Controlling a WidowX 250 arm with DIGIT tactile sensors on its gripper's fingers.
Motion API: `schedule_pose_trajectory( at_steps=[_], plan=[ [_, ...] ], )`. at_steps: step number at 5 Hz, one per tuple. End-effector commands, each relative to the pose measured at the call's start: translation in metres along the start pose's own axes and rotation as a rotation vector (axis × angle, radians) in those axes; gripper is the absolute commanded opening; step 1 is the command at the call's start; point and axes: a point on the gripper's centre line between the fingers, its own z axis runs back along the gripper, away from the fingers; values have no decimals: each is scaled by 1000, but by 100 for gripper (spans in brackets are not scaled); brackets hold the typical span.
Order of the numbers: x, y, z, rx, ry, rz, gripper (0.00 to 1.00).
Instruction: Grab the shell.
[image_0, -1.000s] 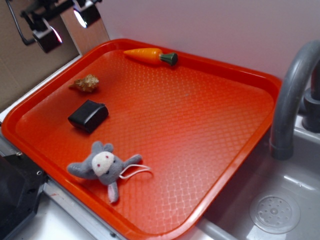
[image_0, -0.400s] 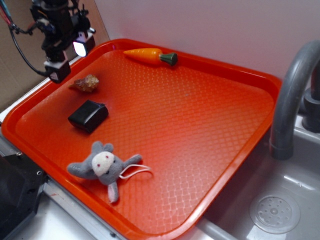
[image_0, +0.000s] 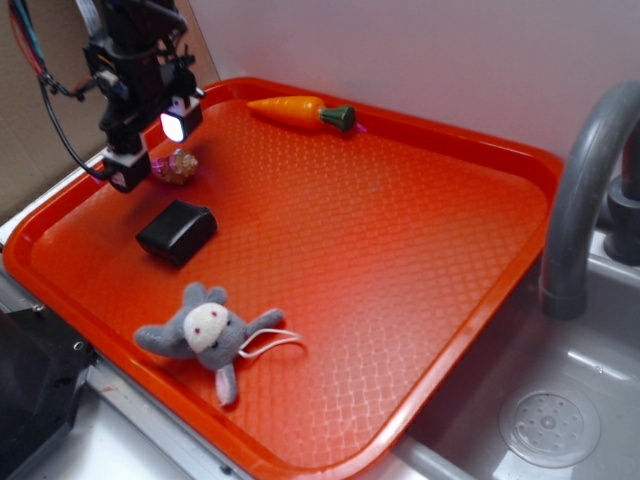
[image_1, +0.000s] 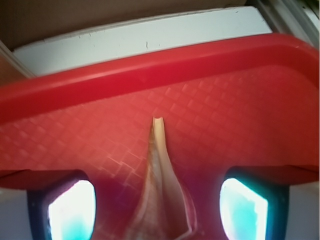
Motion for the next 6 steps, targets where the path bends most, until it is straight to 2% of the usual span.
schedule_pose_trajectory(
  at_steps=[1,2,3,5,6],
  plan=[
    [-5,23,-8,-41,0,-41,100],
    [-10,26,-16,-49,-9,-76,100],
    [-12,27,-19,-71,-21,-100,0],
    [-18,27,-18,-99,85,-201,0],
    [-6,14,4,-126,112,-411,0]
  ],
)
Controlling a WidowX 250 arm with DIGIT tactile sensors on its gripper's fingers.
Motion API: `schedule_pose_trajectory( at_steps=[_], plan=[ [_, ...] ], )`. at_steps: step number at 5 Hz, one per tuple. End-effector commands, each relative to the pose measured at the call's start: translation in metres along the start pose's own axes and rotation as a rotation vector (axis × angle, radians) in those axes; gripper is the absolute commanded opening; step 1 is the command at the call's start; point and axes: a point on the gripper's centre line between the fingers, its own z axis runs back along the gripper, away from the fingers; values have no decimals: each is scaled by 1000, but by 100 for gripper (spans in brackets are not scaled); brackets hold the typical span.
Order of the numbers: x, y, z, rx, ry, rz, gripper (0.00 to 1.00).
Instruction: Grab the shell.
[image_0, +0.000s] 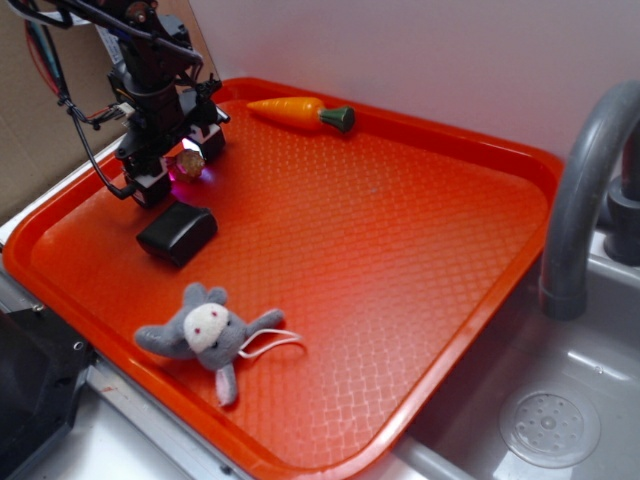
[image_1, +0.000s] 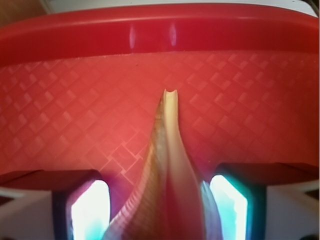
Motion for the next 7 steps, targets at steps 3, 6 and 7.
schedule_pose_trajectory(
  at_steps=[3,6,7],
  plan=[
    [4,-8,119,-151,222,-926,0],
    [-33,16,195,-435,160,-1354,0],
    [-33,14,186,-410,150,-1319,0]
  ],
)
